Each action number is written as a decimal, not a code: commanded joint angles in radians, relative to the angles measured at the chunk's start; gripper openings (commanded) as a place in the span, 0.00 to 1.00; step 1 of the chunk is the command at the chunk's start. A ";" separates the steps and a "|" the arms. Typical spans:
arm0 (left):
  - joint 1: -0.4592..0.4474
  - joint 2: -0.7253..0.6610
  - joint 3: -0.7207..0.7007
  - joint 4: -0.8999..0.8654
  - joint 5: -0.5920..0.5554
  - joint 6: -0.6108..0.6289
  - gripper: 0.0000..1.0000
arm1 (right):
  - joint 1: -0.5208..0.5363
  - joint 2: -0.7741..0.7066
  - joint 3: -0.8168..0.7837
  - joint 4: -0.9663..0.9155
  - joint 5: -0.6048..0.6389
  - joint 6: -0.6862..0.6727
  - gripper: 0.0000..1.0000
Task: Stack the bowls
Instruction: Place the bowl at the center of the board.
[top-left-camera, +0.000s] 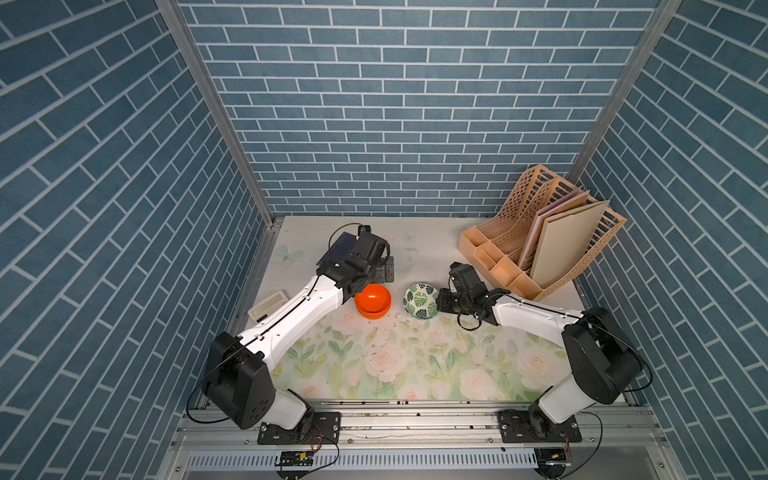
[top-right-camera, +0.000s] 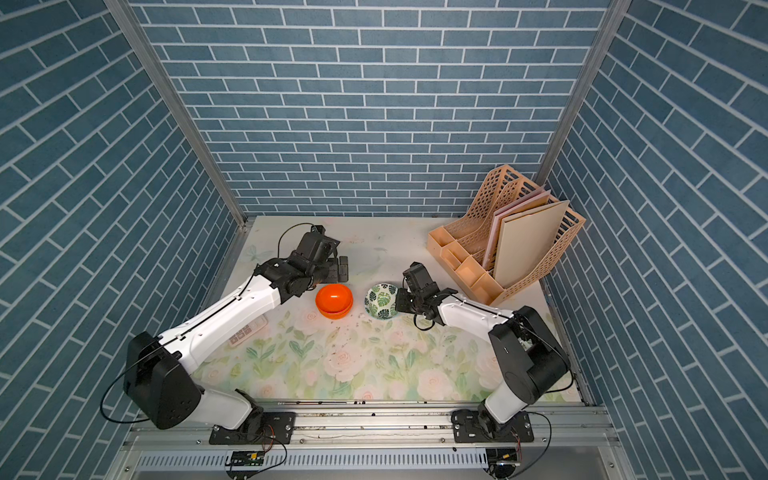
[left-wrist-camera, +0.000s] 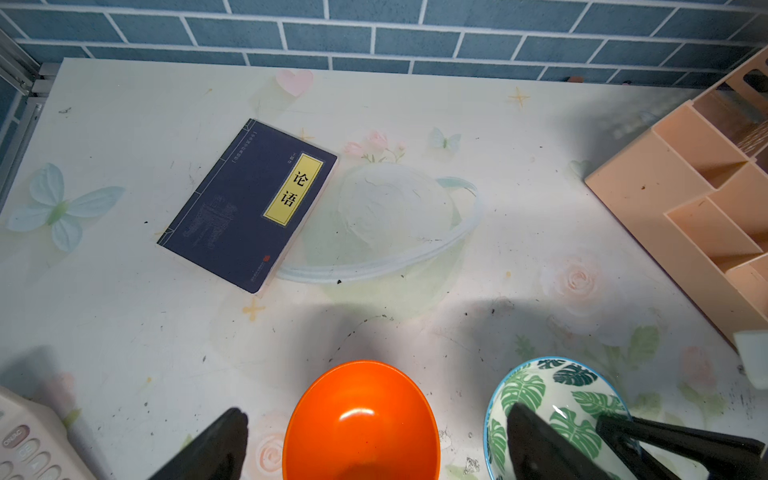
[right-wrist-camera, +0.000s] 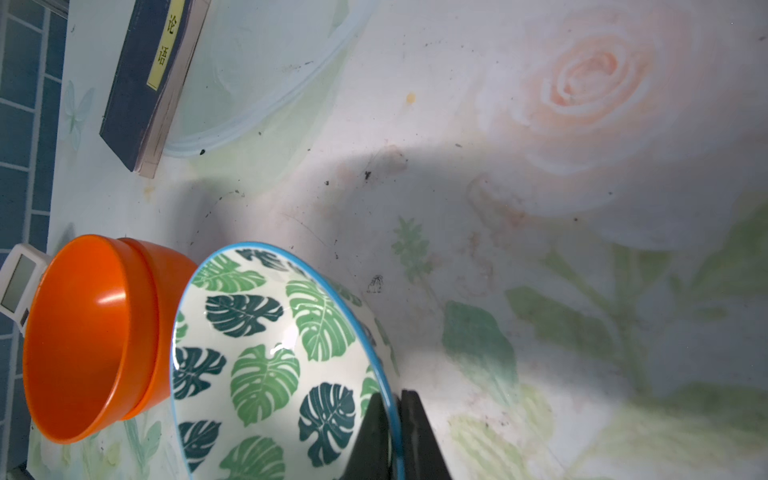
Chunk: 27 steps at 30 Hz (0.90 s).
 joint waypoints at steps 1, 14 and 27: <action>0.011 -0.017 -0.010 -0.021 -0.020 -0.001 1.00 | 0.007 0.015 0.043 0.056 -0.036 -0.024 0.09; 0.019 -0.015 -0.010 -0.020 -0.021 -0.002 0.99 | 0.005 0.013 0.026 0.019 -0.041 -0.014 0.09; 0.028 -0.017 -0.020 -0.015 -0.017 -0.001 1.00 | -0.006 0.029 0.014 0.014 -0.042 -0.017 0.09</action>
